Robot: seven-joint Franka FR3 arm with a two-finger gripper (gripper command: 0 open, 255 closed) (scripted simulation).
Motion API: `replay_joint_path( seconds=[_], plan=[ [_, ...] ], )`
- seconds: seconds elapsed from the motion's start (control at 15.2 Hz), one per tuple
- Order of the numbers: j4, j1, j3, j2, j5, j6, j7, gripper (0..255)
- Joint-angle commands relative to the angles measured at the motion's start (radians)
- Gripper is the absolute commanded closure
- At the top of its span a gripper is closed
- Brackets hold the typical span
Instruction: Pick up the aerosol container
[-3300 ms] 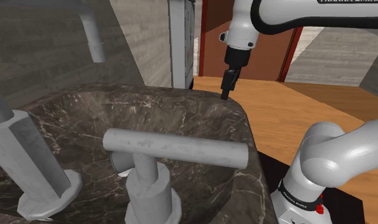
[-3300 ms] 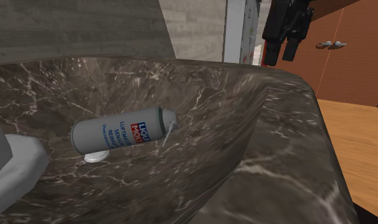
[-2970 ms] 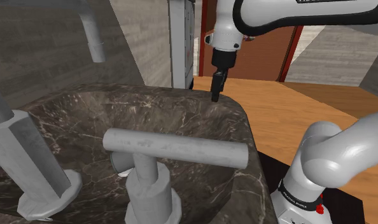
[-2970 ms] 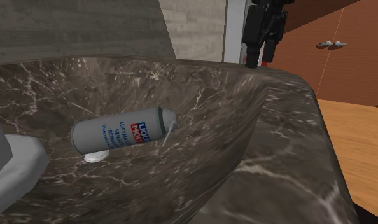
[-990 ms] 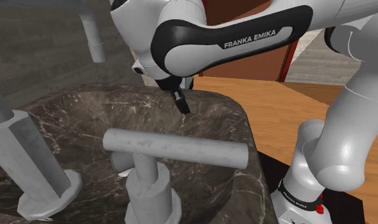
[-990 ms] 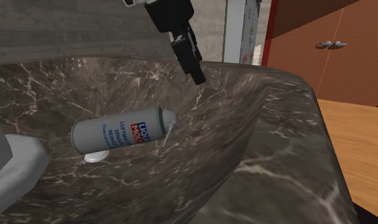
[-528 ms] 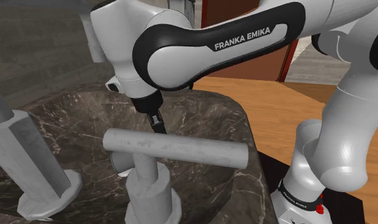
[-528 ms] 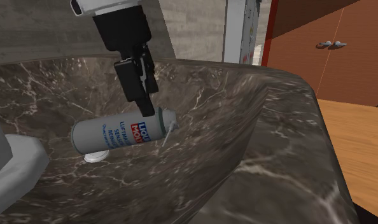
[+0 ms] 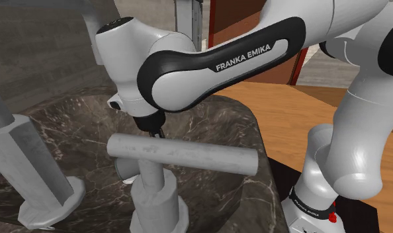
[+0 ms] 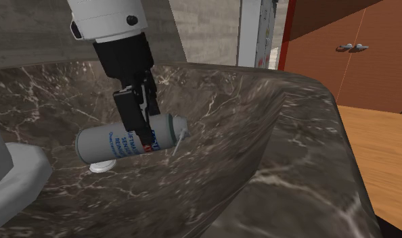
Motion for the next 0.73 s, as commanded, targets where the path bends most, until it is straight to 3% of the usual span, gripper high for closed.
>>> replay_joint_path(
  seconds=[0.0,0.07,0.13,0.66],
  plan=[
    [-0.018,0.001,0.001,0.005,-0.002,0.023,0.006,0],
    [-0.018,0.001,0.001,0.005,-0.002,0.023,0.006,0],
    [-0.019,0.000,0.000,0.004,-0.002,0.023,0.004,255],
    [-0.018,0.000,0.000,0.004,-0.002,0.022,0.004,255]
  ],
)
